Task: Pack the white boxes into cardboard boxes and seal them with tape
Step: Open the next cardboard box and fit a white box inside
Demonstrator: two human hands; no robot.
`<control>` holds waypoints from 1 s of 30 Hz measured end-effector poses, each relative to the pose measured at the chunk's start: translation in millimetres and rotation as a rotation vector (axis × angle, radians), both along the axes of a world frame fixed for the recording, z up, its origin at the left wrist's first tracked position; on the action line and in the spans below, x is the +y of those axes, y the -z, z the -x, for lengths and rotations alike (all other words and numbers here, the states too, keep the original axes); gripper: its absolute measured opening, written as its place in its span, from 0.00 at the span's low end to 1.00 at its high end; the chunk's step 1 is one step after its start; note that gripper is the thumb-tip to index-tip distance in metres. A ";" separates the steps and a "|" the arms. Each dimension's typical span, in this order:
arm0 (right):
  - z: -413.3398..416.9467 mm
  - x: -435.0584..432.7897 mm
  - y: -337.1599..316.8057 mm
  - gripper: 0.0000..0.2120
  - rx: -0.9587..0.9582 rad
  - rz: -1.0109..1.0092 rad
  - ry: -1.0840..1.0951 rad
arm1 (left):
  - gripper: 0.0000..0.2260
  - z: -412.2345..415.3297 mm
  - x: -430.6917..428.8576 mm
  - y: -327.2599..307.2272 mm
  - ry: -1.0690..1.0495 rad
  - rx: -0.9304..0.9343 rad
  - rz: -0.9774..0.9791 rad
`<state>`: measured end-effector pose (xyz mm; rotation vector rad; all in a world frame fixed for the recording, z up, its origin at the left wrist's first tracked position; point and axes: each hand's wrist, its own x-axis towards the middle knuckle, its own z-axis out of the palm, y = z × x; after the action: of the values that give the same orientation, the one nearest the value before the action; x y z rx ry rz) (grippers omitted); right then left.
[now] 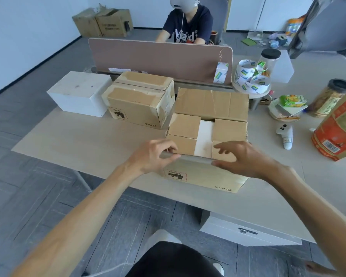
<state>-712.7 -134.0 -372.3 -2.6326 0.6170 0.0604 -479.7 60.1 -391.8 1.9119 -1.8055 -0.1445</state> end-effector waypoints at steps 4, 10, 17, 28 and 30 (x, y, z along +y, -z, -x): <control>-9.0 -17.9 2.0 0.25 -0.063 0.015 0.128 | 0.14 -11.8 -20.3 4.8 -0.193 -0.004 0.110; -27.7 -54.8 23.3 0.23 -0.012 0.050 0.296 | 0.13 -46.1 -67.1 31.5 -0.320 0.210 -0.014; -46.2 -103.5 67.4 0.22 0.011 -0.086 0.490 | 0.15 -94.6 -119.4 67.8 -0.266 0.348 -0.322; -62.7 -143.8 73.2 0.35 -0.434 -0.845 1.039 | 0.26 -128.3 -186.2 57.2 -0.491 0.914 -0.299; -58.9 -147.7 69.0 0.29 -0.429 -0.906 1.020 | 0.23 -133.8 -187.3 56.9 -0.552 0.974 -0.248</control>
<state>-653.8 -281.6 -441.2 -1.2164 1.2937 -0.4139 -345.9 -127.2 -448.7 1.9020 -0.6234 -0.9414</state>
